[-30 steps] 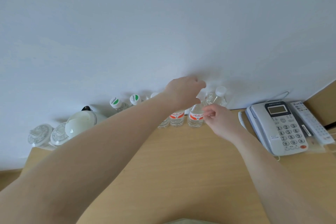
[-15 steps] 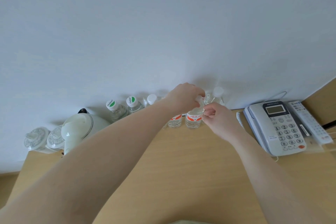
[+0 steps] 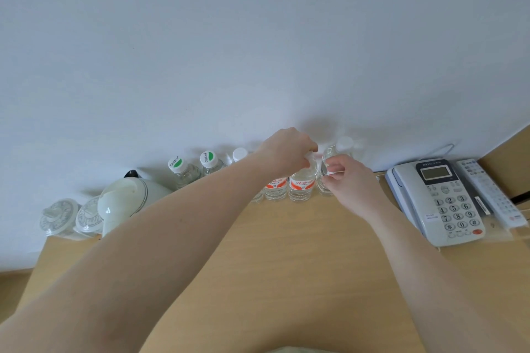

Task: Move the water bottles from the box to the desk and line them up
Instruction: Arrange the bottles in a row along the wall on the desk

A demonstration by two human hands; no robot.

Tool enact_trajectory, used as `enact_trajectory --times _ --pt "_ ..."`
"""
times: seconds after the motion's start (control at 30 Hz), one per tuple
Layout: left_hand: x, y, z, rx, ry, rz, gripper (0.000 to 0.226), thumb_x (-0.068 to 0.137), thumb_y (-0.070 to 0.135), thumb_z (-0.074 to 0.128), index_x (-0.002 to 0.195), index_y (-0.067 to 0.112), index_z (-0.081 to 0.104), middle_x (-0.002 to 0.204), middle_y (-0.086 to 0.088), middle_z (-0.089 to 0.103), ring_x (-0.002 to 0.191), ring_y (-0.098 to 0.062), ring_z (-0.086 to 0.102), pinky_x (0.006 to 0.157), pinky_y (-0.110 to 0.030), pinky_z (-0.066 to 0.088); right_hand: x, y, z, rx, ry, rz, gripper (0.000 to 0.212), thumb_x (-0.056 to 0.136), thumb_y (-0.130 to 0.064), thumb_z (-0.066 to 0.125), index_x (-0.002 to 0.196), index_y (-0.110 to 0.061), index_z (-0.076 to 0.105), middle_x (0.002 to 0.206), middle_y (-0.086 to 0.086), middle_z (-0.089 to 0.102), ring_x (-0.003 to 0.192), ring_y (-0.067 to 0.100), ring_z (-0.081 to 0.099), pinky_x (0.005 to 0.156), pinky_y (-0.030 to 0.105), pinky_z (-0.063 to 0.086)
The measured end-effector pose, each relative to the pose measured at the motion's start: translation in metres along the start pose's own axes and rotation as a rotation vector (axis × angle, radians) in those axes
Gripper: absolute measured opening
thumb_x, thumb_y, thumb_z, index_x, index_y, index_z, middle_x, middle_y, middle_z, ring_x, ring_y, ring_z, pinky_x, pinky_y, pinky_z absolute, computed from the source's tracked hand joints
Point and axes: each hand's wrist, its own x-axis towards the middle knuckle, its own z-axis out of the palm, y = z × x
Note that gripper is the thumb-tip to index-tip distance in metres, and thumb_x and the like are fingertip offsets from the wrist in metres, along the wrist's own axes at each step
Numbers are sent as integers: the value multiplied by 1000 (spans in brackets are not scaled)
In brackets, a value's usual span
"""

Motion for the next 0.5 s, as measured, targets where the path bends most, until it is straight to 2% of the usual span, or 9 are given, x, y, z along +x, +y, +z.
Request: enact_trajectory --times 0.17,0.27,0.5 --pt "4 -1 0 76 0 9 39 101 23 55 140 23 58 126 -3 66 117 -25 58 83 -29 41 -2 4 -1 -3 8 2 32 94 -16 61 125 -21 61 118 -6 65 109 13 64 83 28 45" --pt "7 -2 3 103 -8 -4 33 100 21 56 133 18 63 120 -4 66 114 -26 60 85 -33 45 -3 7 -2 -9 6 1 32 94 -16 61 126 -20 62 120 -5 66 111 15 64 88 31 49" --pt "13 -1 8 132 -43 -43 27 100 23 58 126 16 63 117 -6 63 109 -30 62 84 -38 52 -1 14 -8 1 28 10 26 95 -9 56 116 -20 65 109 -8 64 110 18 64 90 33 49"
